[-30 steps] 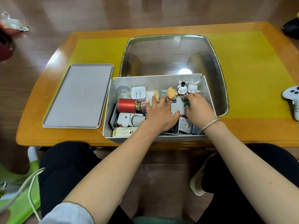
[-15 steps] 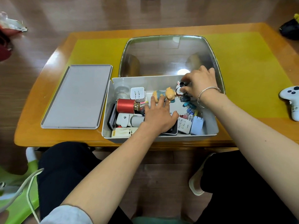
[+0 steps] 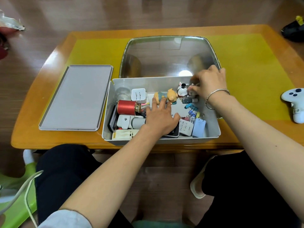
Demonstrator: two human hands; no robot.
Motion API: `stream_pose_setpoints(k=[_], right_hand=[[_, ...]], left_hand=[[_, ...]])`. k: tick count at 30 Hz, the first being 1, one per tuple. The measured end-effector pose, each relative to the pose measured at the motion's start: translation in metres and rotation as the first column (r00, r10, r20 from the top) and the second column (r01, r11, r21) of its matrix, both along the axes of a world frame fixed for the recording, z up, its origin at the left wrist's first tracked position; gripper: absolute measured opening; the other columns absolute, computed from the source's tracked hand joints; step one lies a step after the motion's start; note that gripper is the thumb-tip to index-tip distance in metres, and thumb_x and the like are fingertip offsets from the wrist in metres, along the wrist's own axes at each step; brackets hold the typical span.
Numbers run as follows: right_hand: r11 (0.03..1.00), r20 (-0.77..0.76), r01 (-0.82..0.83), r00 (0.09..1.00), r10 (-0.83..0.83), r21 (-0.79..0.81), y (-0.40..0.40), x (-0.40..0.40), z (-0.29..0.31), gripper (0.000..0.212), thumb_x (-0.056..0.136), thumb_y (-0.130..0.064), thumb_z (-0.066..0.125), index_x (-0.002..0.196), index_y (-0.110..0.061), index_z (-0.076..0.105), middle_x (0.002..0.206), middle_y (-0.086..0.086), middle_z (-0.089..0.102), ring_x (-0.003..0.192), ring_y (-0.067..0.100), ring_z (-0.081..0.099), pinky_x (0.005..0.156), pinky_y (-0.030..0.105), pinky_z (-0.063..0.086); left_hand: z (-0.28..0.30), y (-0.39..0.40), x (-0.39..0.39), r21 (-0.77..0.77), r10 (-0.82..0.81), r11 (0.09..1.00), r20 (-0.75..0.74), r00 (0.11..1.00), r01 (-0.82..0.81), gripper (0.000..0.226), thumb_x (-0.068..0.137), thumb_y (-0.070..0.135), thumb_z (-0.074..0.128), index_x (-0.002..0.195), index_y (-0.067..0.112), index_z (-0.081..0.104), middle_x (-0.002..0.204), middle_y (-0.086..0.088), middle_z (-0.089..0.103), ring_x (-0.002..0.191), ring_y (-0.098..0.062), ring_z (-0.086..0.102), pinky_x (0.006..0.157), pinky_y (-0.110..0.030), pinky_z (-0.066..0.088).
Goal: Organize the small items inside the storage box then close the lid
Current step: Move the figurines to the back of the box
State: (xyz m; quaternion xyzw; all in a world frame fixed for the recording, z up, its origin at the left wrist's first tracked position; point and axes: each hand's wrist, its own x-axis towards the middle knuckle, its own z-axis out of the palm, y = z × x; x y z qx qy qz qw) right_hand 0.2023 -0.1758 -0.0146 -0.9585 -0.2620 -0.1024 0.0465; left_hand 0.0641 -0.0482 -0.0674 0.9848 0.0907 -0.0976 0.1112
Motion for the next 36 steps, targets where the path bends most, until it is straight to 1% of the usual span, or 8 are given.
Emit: stream_pose_setpoints(k=[5, 23, 26, 29, 30, 32, 34, 36], right_hand=[[0.989, -0.021, 0.038, 0.999, -0.041, -0.140, -0.002, -0.001, 0.002, 0.019, 0.077, -0.033, 0.071, 0.095, -0.026, 0.070, 0.096, 0.001, 0.068, 0.106, 0.027, 0.044, 0.087, 0.039, 0.027], [0.991, 0.012, -0.026, 1.000, 0.027, -0.131, -0.008, -0.003, 0.001, 0.020, 0.083, -0.022, 0.067, 0.103, -0.026, 0.070, 0.101, 0.001, 0.068, 0.101, 0.028, 0.042, 0.080, 0.037, 0.025], [0.995, 0.029, -0.059, 0.998, 0.061, -0.077, -0.011, -0.007, 0.002, 0.023, 0.082, -0.022, 0.068, 0.105, -0.025, 0.069, 0.104, 0.002, 0.064, 0.103, 0.028, 0.042, 0.081, 0.038, 0.026], [0.992, 0.039, -0.123, 0.992, 0.122, 0.035, -0.013, -0.022, 0.001, 0.031, 0.082, -0.007, 0.065, 0.112, -0.013, 0.066, 0.109, 0.010, 0.062, 0.104, 0.032, 0.047, 0.085, 0.041, 0.036], [0.989, 0.009, -0.142, 0.990, 0.142, 0.041, -0.012, -0.029, -0.001, 0.032, 0.081, 0.000, 0.063, 0.112, -0.009, 0.065, 0.109, 0.013, 0.062, 0.103, 0.033, 0.049, 0.086, 0.042, 0.041], [0.987, -0.111, -0.154, 0.983, 0.149, -0.038, -0.010, -0.041, -0.006, 0.036, 0.079, 0.008, 0.058, 0.112, -0.006, 0.064, 0.108, 0.016, 0.061, 0.101, 0.034, 0.055, 0.084, 0.043, 0.049], [0.971, -0.239, -0.169, 0.963, 0.125, -0.171, -0.006, -0.047, -0.011, 0.038, 0.079, 0.004, 0.061, 0.115, -0.008, 0.063, 0.113, 0.016, 0.059, 0.103, 0.034, 0.057, 0.085, 0.041, 0.050], [0.952, -0.314, -0.185, 0.944, 0.104, -0.242, -0.003, -0.050, -0.014, 0.038, 0.082, 0.000, 0.061, 0.119, -0.008, 0.060, 0.120, 0.015, 0.058, 0.109, 0.032, 0.056, 0.091, 0.038, 0.048]], left_hand=[[0.000, 0.000, 0.000, -0.012, -0.006, 1.000, -0.004, 1.000, 0.006, 0.066, 0.097, 0.050, 0.023, 0.152, 0.014, 0.016, 0.160, -0.004, 0.005, 0.145, -0.037, -0.003, 0.113, -0.057, 0.011], [0.001, 0.001, 0.000, -0.026, -0.003, 1.000, -0.009, 1.000, 0.003, 0.065, 0.097, 0.049, 0.023, 0.152, 0.014, 0.016, 0.159, -0.003, 0.005, 0.145, -0.036, -0.004, 0.112, -0.057, 0.012], [0.001, 0.001, 0.000, -0.023, -0.001, 1.000, -0.007, 1.000, 0.001, 0.065, 0.097, 0.048, 0.023, 0.152, 0.014, 0.016, 0.159, -0.003, 0.006, 0.145, -0.036, -0.004, 0.112, -0.057, 0.012], [0.000, 0.001, 0.000, -0.029, 0.001, 1.000, 0.001, 1.000, -0.001, 0.065, 0.097, 0.048, 0.023, 0.152, 0.013, 0.017, 0.159, -0.002, 0.007, 0.145, -0.036, -0.003, 0.112, -0.057, 0.012], [0.000, 0.001, 0.000, -0.029, 0.000, 1.000, 0.002, 1.000, 0.000, 0.065, 0.097, 0.048, 0.023, 0.152, 0.013, 0.017, 0.159, -0.002, 0.007, 0.145, -0.036, -0.003, 0.112, -0.057, 0.012], [-0.001, 0.001, 0.000, -0.029, -0.002, 1.000, 0.001, 1.000, 0.002, 0.065, 0.097, 0.048, 0.023, 0.152, 0.013, 0.017, 0.159, -0.002, 0.006, 0.145, -0.037, -0.003, 0.112, -0.057, 0.013], [-0.001, 0.000, 0.000, -0.025, 0.000, 1.000, 0.000, 1.000, 0.000, 0.065, 0.097, 0.048, 0.023, 0.152, 0.014, 0.017, 0.159, -0.002, 0.006, 0.145, -0.037, -0.003, 0.112, -0.057, 0.013], [-0.001, 0.000, 0.000, -0.026, 0.004, 1.000, 0.001, 1.000, -0.004, 0.064, 0.097, 0.047, 0.023, 0.152, 0.014, 0.017, 0.159, -0.003, 0.007, 0.145, -0.037, -0.003, 0.112, -0.057, 0.013]])
